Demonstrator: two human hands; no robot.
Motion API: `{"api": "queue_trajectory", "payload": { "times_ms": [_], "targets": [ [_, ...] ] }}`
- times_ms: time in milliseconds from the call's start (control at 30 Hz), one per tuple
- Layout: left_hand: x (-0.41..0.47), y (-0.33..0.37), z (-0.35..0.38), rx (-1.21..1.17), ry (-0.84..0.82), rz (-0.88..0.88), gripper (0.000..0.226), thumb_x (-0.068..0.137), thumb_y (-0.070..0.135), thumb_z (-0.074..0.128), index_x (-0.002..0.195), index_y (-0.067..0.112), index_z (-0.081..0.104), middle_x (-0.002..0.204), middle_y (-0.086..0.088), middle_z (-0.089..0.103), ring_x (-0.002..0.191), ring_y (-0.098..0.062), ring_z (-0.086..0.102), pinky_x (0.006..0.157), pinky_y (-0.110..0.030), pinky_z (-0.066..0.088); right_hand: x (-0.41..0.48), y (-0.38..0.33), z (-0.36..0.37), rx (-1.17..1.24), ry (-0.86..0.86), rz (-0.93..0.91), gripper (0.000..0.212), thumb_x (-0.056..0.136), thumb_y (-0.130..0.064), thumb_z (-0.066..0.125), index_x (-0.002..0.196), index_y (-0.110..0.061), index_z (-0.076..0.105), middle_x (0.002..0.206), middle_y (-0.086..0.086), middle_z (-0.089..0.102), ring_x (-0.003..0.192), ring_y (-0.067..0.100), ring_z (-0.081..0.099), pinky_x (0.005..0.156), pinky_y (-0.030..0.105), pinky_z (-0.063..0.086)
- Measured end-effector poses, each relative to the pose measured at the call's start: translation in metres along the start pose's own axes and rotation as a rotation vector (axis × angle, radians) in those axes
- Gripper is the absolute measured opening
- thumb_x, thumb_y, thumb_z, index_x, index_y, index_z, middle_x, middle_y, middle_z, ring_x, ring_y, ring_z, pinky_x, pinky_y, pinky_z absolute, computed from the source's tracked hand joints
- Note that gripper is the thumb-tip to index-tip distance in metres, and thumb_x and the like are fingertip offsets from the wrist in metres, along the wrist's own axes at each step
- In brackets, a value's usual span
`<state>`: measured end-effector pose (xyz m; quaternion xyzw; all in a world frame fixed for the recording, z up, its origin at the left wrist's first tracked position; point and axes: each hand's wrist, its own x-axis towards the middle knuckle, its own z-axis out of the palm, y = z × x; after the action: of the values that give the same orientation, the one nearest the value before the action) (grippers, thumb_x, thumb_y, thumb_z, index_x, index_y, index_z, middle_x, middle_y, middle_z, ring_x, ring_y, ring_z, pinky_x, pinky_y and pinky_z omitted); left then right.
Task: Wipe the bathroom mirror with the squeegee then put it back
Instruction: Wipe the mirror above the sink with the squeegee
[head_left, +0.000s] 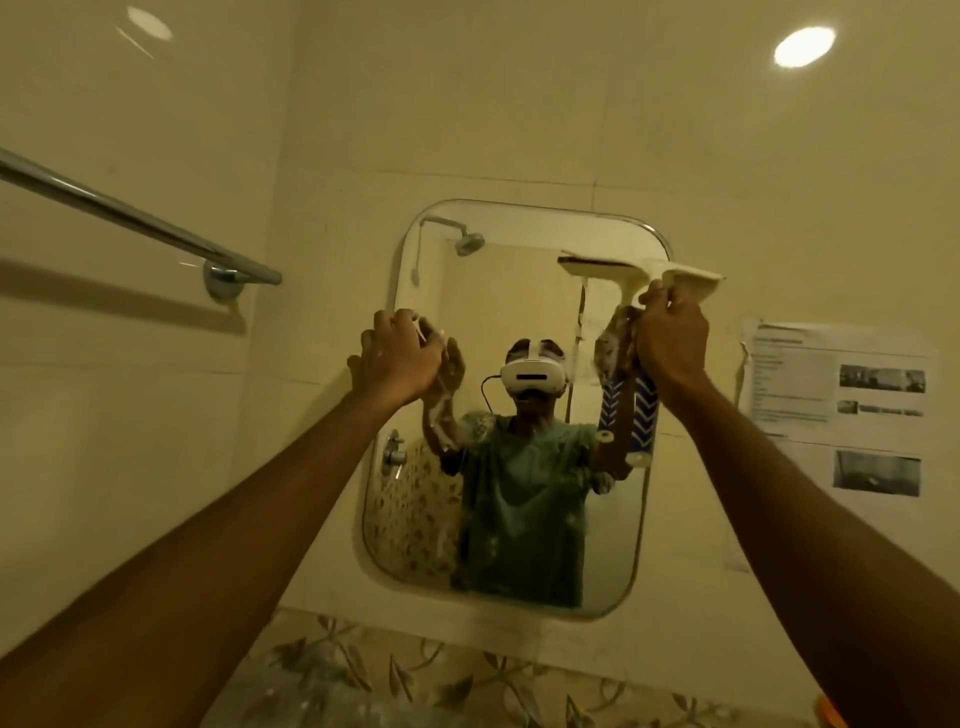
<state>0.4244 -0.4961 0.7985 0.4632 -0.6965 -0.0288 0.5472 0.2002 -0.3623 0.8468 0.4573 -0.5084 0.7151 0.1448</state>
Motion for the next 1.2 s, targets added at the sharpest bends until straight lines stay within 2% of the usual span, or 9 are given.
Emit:
{"api": "queue_trajectory", "payload": {
  "times_ms": [100, 300, 433, 500, 633, 833, 967, 1100, 1200],
  "targets": [
    [0.016, -0.011, 0.002, -0.042, 0.06, 0.002, 0.05, 0.095, 0.047, 0.045, 0.136, 0.018, 0.041, 0.144, -0.009, 0.04, 0.128, -0.031, 0.042, 0.102, -0.05, 0.038, 0.016, -0.003, 0.009, -0.06, 0.068, -0.048, 0.035, 0.105, -0.029, 0.035, 0.109, -0.004, 0.058, 0.086, 0.003, 0.057, 0.063, 0.003, 0.053, 0.051, 0.016, 0.044],
    [0.04, -0.024, 0.004, -0.281, 0.063, -0.038, 0.054, 0.096, 0.044, 0.047, 0.14, 0.014, 0.039, 0.142, -0.009, 0.043, 0.126, -0.029, 0.047, 0.101, -0.042, 0.041, 0.032, -0.011, 0.025, -0.22, 0.154, -0.124, 0.036, 0.106, -0.029, 0.031, 0.106, -0.003, 0.056, 0.088, 0.006, 0.057, 0.063, 0.003, 0.05, 0.051, 0.017, 0.033],
    [0.053, -0.027, 0.001, -0.449, 0.034, -0.117, 0.042, 0.098, 0.041, 0.046, 0.128, 0.012, 0.05, 0.125, -0.006, 0.056, 0.106, -0.022, 0.055, 0.08, -0.032, 0.041, 0.038, -0.015, 0.029, -0.327, 0.16, -0.159, 0.039, 0.106, -0.031, 0.027, 0.111, -0.003, 0.054, 0.09, 0.008, 0.057, 0.062, 0.003, 0.047, 0.051, 0.019, 0.03],
    [0.057, -0.029, 0.0, -0.544, 0.002, -0.163, 0.034, 0.099, 0.039, 0.046, 0.119, 0.012, 0.056, 0.11, -0.004, 0.06, 0.094, -0.018, 0.054, 0.075, -0.03, 0.039, 0.04, -0.014, 0.03, -0.376, 0.171, -0.162, 0.04, 0.106, -0.033, 0.027, 0.11, -0.004, 0.054, 0.091, 0.01, 0.058, 0.064, 0.012, 0.052, 0.053, 0.022, 0.033],
    [0.063, -0.034, 0.006, -0.632, -0.001, -0.194, 0.027, 0.099, 0.037, 0.047, 0.103, 0.016, 0.063, 0.097, -0.002, 0.064, 0.09, -0.019, 0.057, 0.075, -0.032, 0.044, 0.047, -0.013, 0.031, -0.458, 0.165, -0.147, 0.048, 0.104, -0.042, 0.022, 0.103, -0.006, 0.055, 0.091, 0.016, 0.062, 0.077, 0.031, 0.061, 0.069, 0.041, 0.054],
    [0.069, -0.04, 0.018, -0.702, -0.01, -0.226, 0.027, 0.099, 0.039, 0.045, 0.099, 0.016, 0.062, 0.083, 0.002, 0.062, 0.09, -0.02, 0.061, 0.082, -0.035, 0.051, 0.024, 0.005, 0.03, -0.483, 0.113, -0.116, 0.043, 0.106, -0.039, 0.024, 0.101, -0.009, 0.054, 0.074, 0.001, 0.056, 0.062, 0.013, 0.056, 0.052, 0.024, 0.04],
    [0.069, -0.039, 0.015, -0.664, -0.011, -0.198, 0.03, 0.1, 0.039, 0.045, 0.101, 0.014, 0.062, 0.08, 0.004, 0.059, 0.089, -0.019, 0.059, 0.078, -0.032, 0.046, -0.009, 0.034, 0.026, -0.488, 0.091, -0.066, 0.047, 0.104, -0.045, 0.024, 0.096, -0.01, 0.054, 0.076, 0.007, 0.059, 0.061, 0.016, 0.059, 0.046, 0.024, 0.04],
    [0.067, -0.043, 0.012, -0.602, 0.002, -0.162, 0.036, 0.099, 0.042, 0.046, 0.105, 0.011, 0.064, 0.089, -0.001, 0.062, 0.086, -0.017, 0.057, 0.076, -0.031, 0.045, -0.005, 0.013, 0.016, -0.518, 0.052, -0.036, 0.046, 0.105, -0.043, 0.025, 0.086, -0.011, 0.052, 0.067, 0.004, 0.057, 0.05, 0.016, 0.057, 0.04, 0.028, 0.048],
    [0.065, -0.047, 0.013, -0.557, 0.012, -0.143, 0.035, 0.098, 0.045, 0.047, 0.09, 0.015, 0.065, 0.073, 0.004, 0.06, 0.073, -0.014, 0.056, 0.069, -0.029, 0.043, 0.025, -0.02, 0.013, -0.568, 0.093, -0.064, 0.048, 0.105, -0.042, 0.024, 0.071, -0.016, 0.047, 0.065, 0.004, 0.053, 0.051, 0.017, 0.054, 0.044, 0.029, 0.048]
  ]
}}
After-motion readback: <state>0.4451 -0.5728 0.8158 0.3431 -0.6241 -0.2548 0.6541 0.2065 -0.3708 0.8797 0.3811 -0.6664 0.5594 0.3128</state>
